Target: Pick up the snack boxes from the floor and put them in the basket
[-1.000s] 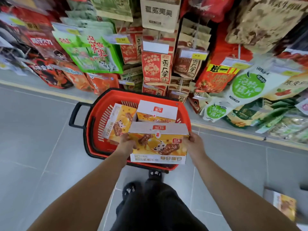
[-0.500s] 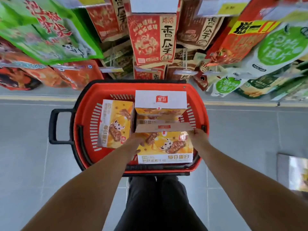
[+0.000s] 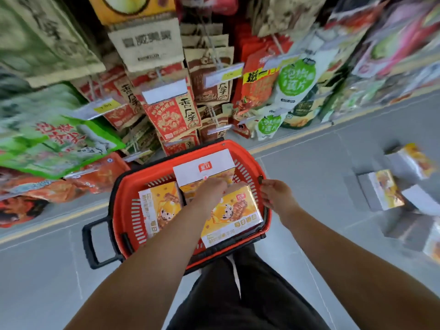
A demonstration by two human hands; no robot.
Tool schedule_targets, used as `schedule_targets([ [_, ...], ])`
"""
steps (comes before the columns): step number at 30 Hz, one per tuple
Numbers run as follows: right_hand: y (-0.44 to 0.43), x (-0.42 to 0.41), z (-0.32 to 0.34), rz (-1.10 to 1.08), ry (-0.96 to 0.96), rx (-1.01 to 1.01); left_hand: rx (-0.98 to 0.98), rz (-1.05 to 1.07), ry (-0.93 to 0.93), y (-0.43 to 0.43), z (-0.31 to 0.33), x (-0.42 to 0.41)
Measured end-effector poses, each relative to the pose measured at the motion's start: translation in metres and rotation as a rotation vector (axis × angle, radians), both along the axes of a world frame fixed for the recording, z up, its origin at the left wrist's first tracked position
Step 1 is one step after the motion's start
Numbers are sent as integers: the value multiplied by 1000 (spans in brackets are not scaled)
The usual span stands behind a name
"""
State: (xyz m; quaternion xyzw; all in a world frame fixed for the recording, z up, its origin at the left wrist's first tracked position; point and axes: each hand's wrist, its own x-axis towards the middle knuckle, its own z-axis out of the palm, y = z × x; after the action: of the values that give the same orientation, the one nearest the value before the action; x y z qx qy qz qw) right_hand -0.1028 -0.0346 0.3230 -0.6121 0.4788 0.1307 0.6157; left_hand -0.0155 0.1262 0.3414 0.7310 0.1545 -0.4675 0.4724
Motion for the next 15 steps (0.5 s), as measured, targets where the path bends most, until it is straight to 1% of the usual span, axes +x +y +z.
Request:
schedule_targets([
  [3, -10, -31, 43, -183, -145, 72, -131, -93, -73, -22, 38, -7],
  [7, -35, -73, 74, -429, -242, 98, -186, -224, -145, -72, 73, -25],
  [10, -64, -112, 91, -599, -305, 65, -244, -337, -216, -121, 101, -48],
  [15, -113, -187, 111, -827, -390, 21, -314, -448, -262, -206, 116, -103],
])
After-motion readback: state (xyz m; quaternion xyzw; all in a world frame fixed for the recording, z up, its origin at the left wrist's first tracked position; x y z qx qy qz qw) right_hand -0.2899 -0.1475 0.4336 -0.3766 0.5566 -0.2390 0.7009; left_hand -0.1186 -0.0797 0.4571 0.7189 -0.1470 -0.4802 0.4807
